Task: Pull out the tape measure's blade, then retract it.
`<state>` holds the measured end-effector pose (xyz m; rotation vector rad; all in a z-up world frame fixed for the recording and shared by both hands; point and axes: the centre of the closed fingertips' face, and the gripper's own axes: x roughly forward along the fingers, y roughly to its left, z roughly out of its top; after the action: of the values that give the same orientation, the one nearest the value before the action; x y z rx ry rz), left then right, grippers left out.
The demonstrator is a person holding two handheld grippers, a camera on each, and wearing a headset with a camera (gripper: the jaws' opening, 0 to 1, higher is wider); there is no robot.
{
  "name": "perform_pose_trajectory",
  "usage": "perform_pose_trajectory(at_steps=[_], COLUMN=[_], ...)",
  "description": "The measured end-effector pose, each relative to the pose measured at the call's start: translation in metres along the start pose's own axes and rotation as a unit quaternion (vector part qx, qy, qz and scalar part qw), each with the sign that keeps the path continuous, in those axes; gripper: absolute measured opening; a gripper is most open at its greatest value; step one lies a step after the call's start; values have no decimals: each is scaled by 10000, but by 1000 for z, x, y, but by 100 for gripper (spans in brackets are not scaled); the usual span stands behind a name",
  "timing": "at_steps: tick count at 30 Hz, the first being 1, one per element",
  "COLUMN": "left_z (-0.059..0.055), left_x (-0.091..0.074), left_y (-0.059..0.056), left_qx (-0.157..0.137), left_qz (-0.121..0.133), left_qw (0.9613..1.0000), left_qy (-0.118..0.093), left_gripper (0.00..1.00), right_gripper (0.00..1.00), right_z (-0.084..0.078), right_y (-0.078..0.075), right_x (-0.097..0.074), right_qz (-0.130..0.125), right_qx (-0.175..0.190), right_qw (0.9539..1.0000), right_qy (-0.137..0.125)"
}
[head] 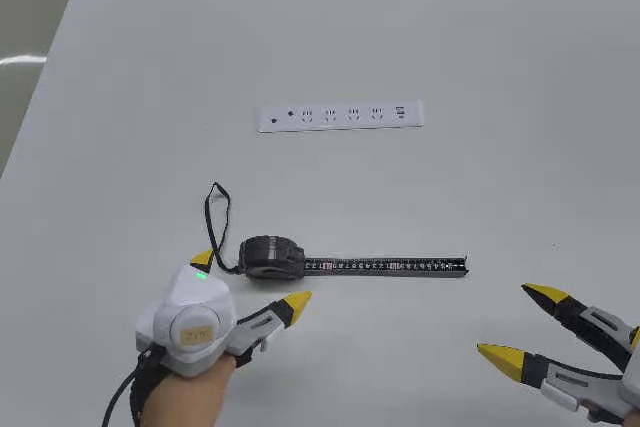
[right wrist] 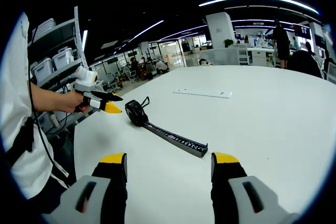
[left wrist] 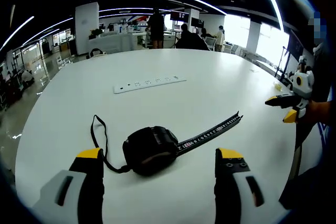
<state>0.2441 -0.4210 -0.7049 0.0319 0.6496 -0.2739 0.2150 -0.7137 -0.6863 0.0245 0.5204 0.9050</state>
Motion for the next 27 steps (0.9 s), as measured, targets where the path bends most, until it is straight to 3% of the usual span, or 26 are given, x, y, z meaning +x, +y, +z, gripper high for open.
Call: perform_pose_trajectory(at_steps=[7, 15, 27], left_z=[-1, -3, -9], left_x=[8, 18, 29], left_y=[5, 3, 10], left_qx=[-100, -183, -408], left_qz=[282, 394, 687], left_qw=[9996, 9991, 9968], left_qy=[-4, 30, 16], left_gripper=[89, 88, 87], right_gripper=[65, 65, 65], right_z=[-1, -1, 2], right_y=[0, 0, 2], right_x=[1, 1, 3], right_qz=[2, -6, -13], right_qx=[23, 65, 112], right_qw=[10000, 10000, 9999], right_qy=[-22, -33, -30])
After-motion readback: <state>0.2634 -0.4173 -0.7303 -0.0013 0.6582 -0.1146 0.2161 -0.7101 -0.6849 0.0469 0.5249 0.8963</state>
